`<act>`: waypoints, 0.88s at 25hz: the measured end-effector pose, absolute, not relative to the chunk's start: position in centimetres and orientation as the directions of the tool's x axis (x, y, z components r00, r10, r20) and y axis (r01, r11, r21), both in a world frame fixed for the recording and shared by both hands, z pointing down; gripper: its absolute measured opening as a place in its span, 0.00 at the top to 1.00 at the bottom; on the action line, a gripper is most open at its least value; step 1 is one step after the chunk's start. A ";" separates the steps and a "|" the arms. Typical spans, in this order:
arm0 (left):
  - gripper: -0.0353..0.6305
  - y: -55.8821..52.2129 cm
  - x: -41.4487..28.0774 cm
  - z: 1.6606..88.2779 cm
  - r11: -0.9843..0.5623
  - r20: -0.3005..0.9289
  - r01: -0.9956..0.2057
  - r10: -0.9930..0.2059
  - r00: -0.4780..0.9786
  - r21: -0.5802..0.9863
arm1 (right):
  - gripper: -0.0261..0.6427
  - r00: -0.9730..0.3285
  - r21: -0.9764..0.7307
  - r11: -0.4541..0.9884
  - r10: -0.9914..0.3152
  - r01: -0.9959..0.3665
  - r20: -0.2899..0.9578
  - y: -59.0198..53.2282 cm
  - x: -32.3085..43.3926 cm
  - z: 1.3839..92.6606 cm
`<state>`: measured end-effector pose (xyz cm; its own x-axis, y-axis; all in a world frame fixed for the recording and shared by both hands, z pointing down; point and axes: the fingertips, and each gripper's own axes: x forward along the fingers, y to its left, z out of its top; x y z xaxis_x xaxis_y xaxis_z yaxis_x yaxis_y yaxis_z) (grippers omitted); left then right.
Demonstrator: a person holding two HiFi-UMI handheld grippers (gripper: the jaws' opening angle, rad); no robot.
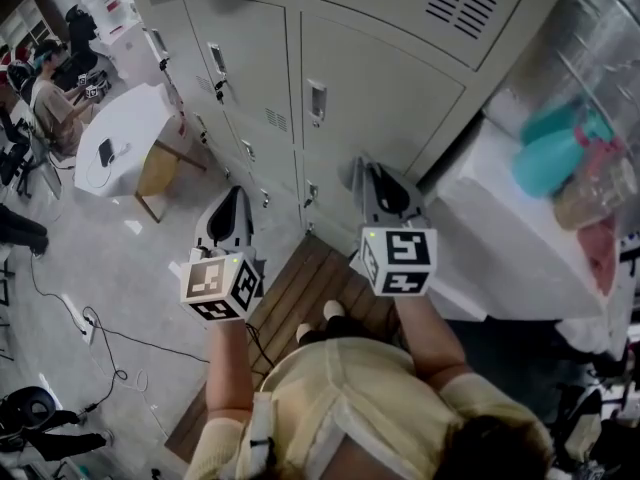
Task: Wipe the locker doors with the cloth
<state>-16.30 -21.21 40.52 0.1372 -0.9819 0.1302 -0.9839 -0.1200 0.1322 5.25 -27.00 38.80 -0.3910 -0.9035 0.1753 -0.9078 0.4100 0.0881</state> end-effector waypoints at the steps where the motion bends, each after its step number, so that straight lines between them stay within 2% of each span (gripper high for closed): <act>1: 0.94 -21.1 -16.4 40.5 -0.117 0.129 -0.984 -0.983 0.134 0.134 | 0.93 -0.398 0.087 0.417 -0.900 -0.905 0.178 -27.0 5.1 38.8; 22: 0.94 -19.4 -18.8 40.3 -0.044 0.119 -0.984 -0.991 0.065 0.172 | 0.93 -0.480 0.042 0.496 -0.857 -0.868 0.189 -26.6 2.9 38.9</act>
<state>-18.78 -19.38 40.30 0.0648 -0.9908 0.1192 -0.9841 -0.0437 0.1722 2.88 -26.55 38.89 -0.4802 -0.8566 0.1888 -0.8676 0.4955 0.0415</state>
